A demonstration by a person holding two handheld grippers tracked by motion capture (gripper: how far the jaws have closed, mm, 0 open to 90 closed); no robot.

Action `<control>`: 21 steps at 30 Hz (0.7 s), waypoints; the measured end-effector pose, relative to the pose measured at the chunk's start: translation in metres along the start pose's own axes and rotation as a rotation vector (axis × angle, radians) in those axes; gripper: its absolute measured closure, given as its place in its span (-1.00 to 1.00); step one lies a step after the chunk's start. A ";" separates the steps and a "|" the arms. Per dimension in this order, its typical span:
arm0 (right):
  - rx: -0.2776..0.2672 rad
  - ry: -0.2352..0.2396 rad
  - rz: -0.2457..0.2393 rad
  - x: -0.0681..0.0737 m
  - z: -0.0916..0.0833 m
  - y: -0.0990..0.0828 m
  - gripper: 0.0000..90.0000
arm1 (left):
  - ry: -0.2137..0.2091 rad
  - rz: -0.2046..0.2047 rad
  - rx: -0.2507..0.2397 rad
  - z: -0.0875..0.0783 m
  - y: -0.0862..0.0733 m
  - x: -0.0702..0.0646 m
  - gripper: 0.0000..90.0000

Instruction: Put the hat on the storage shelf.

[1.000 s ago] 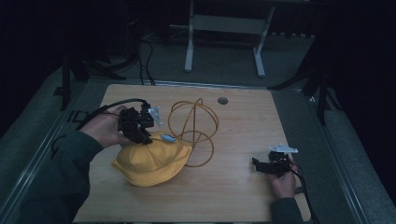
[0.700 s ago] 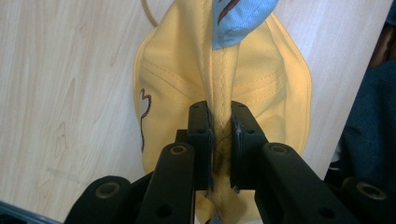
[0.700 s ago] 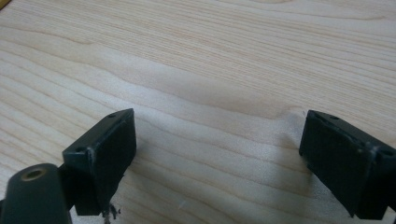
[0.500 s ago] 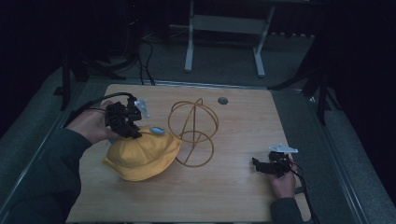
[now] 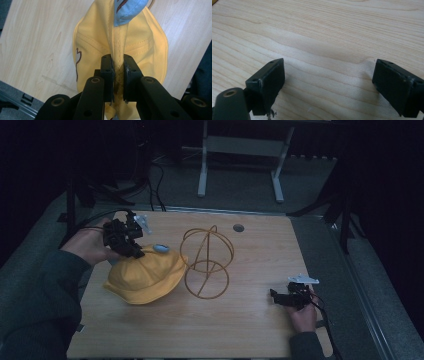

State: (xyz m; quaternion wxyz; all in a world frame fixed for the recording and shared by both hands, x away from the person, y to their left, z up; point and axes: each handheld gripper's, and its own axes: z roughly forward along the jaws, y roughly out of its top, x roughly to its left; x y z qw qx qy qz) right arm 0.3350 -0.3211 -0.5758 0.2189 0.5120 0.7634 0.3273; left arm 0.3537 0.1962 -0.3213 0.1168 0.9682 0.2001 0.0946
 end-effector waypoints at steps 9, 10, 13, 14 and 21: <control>0.000 0.000 -0.004 0.000 0.000 0.000 -0.76 | 0.022 -0.031 -0.010 -0.010 -0.003 0.010 0.80; 0.000 0.000 -0.004 0.000 0.000 0.000 -0.76 | 0.023 -0.036 -0.012 -0.011 -0.004 0.011 0.80; 0.000 0.000 -0.005 0.000 0.000 0.000 -0.76 | 0.025 -0.042 -0.018 -0.014 -0.005 0.014 0.80; 0.000 0.000 -0.005 0.000 0.000 0.000 -0.76 | 0.025 -0.043 -0.018 -0.016 -0.005 0.015 0.80; 0.000 -0.001 -0.005 0.000 0.000 0.000 -0.76 | 0.033 -0.061 -0.023 -0.023 -0.008 0.021 0.80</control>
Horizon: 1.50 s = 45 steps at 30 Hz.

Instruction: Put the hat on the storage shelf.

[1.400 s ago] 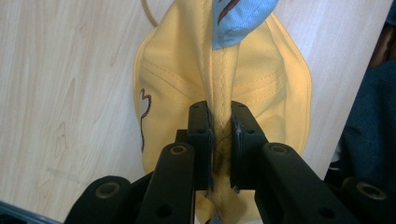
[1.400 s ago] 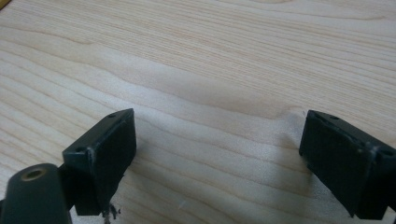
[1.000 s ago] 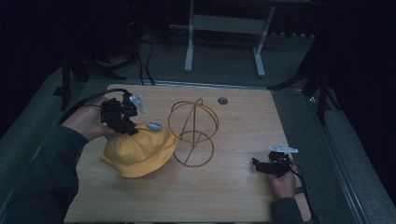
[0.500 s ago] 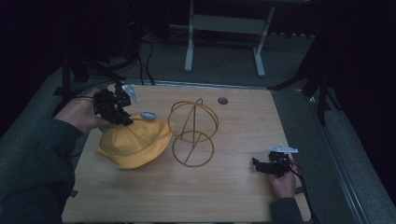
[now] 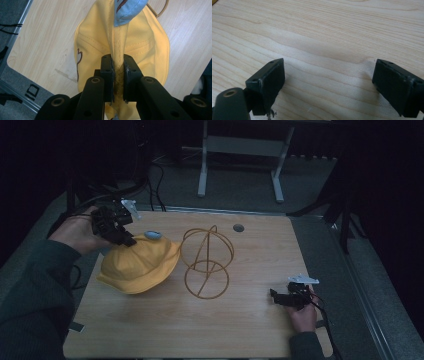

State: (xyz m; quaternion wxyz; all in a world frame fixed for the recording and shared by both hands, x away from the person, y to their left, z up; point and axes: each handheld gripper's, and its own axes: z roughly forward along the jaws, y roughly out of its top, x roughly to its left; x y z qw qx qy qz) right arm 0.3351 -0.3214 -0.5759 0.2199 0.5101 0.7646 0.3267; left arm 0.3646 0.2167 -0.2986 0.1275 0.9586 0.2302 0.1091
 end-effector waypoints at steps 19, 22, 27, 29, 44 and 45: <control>0.000 0.003 0.003 0.001 0.000 0.000 -0.76 | 0.009 -0.008 -0.035 -0.024 0.015 0.012 0.80; 0.000 0.003 0.001 0.000 0.000 0.000 -0.76 | 0.005 -0.008 -0.045 -0.030 0.017 0.014 0.79; -0.001 0.003 -0.004 0.000 0.000 0.000 -0.76 | 0.016 -0.006 -0.046 -0.039 0.019 0.017 0.80; -0.001 0.002 -0.006 0.000 0.000 0.000 -0.76 | 0.024 -0.006 -0.051 -0.043 0.019 0.019 0.80; -0.002 0.003 -0.008 0.000 0.000 0.000 -0.76 | 0.038 -0.004 -0.103 -0.058 0.023 0.018 0.80; -0.002 0.004 -0.008 0.000 0.000 0.000 -0.76 | 0.039 -0.002 -0.113 -0.059 0.023 0.018 0.80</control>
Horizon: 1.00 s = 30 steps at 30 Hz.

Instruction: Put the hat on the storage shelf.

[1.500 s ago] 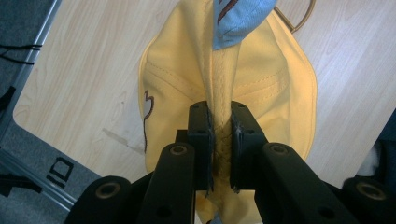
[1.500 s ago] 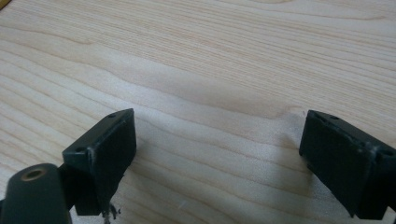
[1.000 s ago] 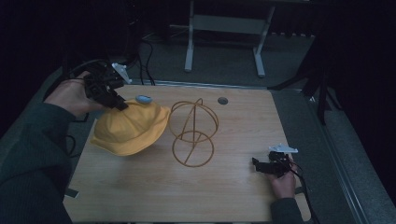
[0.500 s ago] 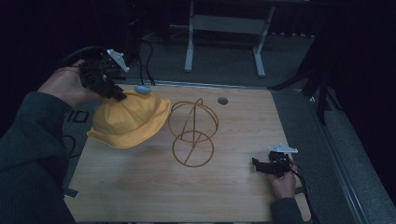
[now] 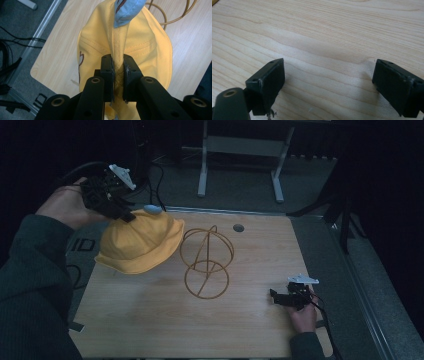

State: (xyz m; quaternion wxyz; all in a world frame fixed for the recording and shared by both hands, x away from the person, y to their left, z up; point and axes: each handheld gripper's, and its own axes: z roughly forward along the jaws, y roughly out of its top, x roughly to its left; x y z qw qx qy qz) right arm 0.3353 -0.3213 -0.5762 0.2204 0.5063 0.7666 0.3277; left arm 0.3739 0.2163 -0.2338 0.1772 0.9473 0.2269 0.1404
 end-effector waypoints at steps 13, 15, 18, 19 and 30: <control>0.001 0.000 0.004 0.000 0.000 0.000 -0.76 | -0.017 0.053 -0.062 -0.011 0.023 -0.011 0.80; 0.001 0.000 0.003 0.000 0.000 0.000 -0.76 | -0.020 0.062 -0.067 -0.012 0.025 -0.012 0.80; 0.001 0.001 0.003 0.000 0.000 0.000 -0.76 | -0.022 0.076 -0.073 -0.013 0.031 -0.016 0.80; 0.001 0.000 0.003 0.000 0.000 0.000 -0.76 | -0.025 0.081 -0.076 -0.013 0.033 -0.018 0.80; 0.002 0.000 0.002 0.000 0.000 0.000 -0.76 | -0.051 0.157 -0.096 -0.012 0.063 -0.036 0.80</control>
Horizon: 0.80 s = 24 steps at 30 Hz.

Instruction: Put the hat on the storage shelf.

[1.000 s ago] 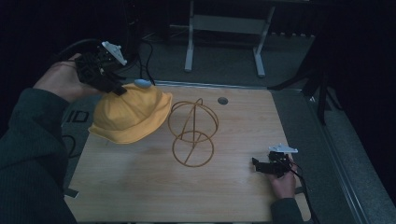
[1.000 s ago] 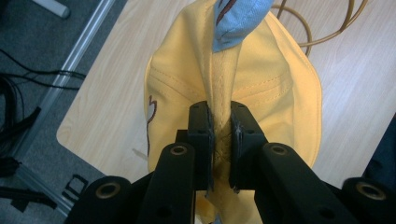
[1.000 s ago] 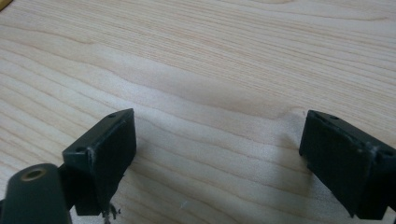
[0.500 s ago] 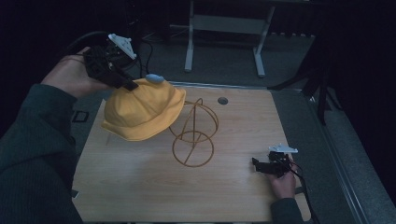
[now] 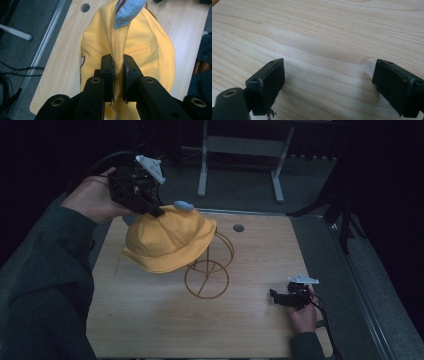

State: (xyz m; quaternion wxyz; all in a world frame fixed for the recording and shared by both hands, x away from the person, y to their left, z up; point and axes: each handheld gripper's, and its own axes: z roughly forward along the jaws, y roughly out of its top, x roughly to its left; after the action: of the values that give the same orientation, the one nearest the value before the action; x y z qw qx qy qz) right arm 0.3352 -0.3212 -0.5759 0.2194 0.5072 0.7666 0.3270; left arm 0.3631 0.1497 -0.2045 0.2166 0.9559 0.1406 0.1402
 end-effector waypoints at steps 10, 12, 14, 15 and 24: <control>0.000 0.000 0.000 0.000 0.000 0.000 -0.76 | -0.013 0.049 0.005 0.030 0.033 -0.006 0.78; 0.000 0.000 0.001 0.000 0.000 0.000 -0.76 | -0.015 0.055 0.009 0.037 0.039 -0.007 0.78; -0.001 0.000 0.001 0.000 0.000 0.000 -0.76 | -0.024 0.063 0.012 0.045 0.045 -0.008 0.77; -0.001 0.000 0.002 0.000 0.000 0.000 -0.76 | -0.026 0.074 0.015 0.049 0.049 -0.009 0.77; -0.002 0.001 -0.001 0.000 0.000 0.000 -0.76 | -0.030 0.100 0.011 0.081 0.072 -0.019 0.74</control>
State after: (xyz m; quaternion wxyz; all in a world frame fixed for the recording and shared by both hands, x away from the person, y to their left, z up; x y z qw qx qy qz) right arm 0.3355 -0.3210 -0.5761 0.2196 0.5063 0.7668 0.3280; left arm 0.3878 0.0508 -0.2462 0.2062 0.9648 0.0901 0.1360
